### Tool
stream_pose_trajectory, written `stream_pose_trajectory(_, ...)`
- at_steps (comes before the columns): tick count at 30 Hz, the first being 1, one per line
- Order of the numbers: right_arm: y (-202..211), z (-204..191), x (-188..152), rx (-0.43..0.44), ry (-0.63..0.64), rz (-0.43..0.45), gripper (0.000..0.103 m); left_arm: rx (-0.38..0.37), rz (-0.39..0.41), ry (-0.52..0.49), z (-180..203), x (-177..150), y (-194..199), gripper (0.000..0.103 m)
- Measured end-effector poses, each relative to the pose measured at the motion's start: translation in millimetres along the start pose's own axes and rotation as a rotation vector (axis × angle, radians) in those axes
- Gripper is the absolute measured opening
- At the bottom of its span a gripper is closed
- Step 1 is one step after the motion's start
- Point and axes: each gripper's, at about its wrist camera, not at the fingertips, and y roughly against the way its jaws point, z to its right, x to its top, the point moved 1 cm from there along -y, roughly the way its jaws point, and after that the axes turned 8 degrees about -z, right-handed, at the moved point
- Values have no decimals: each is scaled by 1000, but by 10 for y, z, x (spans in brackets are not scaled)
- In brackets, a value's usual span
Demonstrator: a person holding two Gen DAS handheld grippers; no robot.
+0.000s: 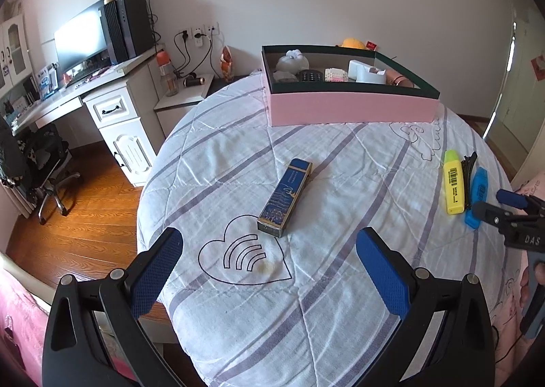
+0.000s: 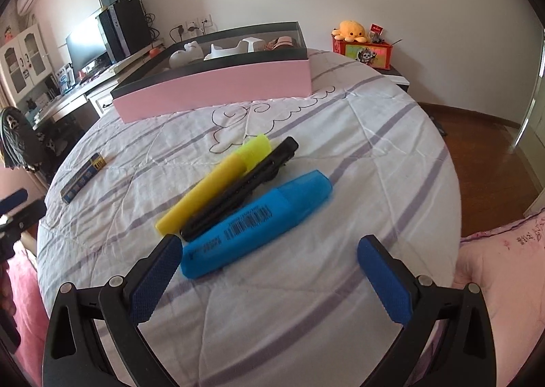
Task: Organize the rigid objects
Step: 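Grasp the blue highlighter with the right tool while the left tool grasps the blue-gold box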
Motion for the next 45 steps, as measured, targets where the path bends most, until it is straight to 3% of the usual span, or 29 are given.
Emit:
stream_pose_trajectory(5,-74,-110,115,22,51,-4,93,-5,-8,3,-29,-27,-29,103)
stream_pose_trajectory(12,-228,-375,263,21,168,-12,60,-9,-15,3,-44,-47,-49,103)
stream_pose_trajectory(17,-256,-495,287,44,240,-7,55,-11,-21,5,-62,-67,-54,103)
stream_pose_trajectory(24,-145,-321,142,-10,208,-15,53,-8,-26,23,-119,-52,-95,103)
stream_pose_trajectory(29,-107,-194,102,-8,195,-8,37,-37,-31,43,-134,11,-189,103)
stream_pose_trajectory(38,-10,-81,10,-18,193,-2,37,-16,-40,46,-143,98,-335,103)
stream_pose_trajectory(42,-24,11,49,-30,169,15,22,-3,-17,51,-162,136,-377,103)
stream_pose_trajectory(45,-59,35,91,-30,160,19,22,-20,-24,52,-157,170,-435,103)
